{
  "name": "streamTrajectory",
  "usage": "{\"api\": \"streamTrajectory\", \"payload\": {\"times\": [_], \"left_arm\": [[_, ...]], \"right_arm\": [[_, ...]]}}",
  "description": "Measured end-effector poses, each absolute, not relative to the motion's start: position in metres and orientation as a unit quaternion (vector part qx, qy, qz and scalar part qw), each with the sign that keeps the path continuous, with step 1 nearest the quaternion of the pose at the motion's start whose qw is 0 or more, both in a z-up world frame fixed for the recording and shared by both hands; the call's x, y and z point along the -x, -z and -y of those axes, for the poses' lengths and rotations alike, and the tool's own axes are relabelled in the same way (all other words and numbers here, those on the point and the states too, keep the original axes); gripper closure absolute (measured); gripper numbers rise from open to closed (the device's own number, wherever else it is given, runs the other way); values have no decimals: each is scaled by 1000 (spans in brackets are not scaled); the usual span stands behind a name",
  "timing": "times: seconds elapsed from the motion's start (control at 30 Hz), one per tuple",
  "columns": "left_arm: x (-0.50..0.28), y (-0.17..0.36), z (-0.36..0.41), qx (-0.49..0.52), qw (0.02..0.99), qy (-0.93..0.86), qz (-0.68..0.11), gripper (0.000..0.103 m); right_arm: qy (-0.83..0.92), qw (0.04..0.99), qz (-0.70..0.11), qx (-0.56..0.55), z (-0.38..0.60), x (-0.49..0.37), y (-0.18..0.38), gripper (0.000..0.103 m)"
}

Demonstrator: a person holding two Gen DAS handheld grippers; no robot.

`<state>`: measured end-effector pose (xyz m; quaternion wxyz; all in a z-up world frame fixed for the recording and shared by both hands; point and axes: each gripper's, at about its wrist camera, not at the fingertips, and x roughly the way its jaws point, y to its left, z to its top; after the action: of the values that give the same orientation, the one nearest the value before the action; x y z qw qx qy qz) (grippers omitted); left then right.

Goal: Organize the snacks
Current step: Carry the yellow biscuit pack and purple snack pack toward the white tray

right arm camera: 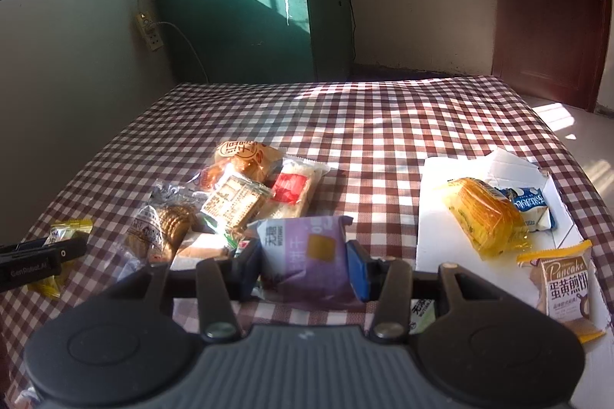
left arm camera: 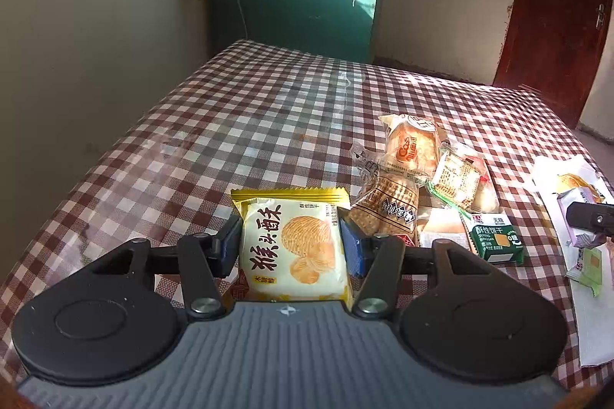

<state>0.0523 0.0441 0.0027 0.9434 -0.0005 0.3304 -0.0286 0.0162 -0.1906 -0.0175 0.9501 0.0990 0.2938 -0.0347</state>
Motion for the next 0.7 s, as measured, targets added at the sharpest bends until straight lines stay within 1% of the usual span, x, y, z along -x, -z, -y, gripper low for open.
{"api": "streamTrajectory", "payload": {"times": [0.7], "left_arm": [[-9,-33,-13,-8,948,52,-314,37]], "right_arm": [[32,961,-263,-73,176,45,-15,57]]}}
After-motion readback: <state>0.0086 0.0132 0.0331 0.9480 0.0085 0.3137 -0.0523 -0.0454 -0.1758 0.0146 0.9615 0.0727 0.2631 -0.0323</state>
